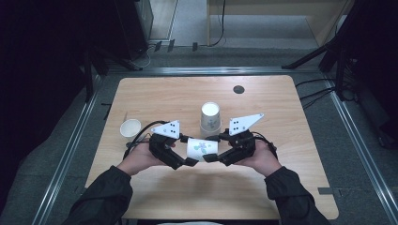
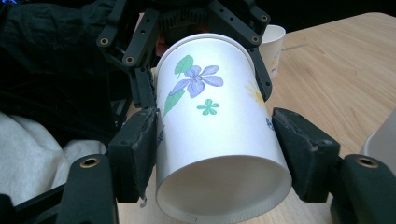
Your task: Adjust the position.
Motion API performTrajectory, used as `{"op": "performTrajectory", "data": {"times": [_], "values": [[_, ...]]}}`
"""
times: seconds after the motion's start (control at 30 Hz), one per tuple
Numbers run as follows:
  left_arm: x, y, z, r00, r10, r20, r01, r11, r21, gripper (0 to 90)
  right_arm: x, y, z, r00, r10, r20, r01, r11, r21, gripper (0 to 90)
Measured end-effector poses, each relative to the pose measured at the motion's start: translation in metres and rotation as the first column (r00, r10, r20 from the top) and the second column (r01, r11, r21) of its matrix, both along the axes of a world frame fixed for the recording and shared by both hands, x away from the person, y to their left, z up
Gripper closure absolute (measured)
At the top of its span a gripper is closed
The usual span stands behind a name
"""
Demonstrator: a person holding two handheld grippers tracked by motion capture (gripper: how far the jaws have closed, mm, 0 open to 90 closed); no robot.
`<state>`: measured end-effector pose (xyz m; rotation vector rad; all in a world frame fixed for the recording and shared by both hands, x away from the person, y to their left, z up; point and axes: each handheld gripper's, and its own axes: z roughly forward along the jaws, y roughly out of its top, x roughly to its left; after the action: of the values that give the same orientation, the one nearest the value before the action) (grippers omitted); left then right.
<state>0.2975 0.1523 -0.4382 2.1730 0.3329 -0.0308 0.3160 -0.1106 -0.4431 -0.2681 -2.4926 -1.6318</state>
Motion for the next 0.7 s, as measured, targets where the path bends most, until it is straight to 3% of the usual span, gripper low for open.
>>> {"op": "performTrajectory", "data": {"times": [0.7], "values": [[-0.0003, 0.0025, 0.0016, 0.9998, -0.017, -0.004, 0.017, 0.9998, 0.012, 24.6, -0.0007, 0.001, -0.0007, 0.9999, 0.014, -0.007, -0.014, 1.0, -0.006, 33.4]]}}
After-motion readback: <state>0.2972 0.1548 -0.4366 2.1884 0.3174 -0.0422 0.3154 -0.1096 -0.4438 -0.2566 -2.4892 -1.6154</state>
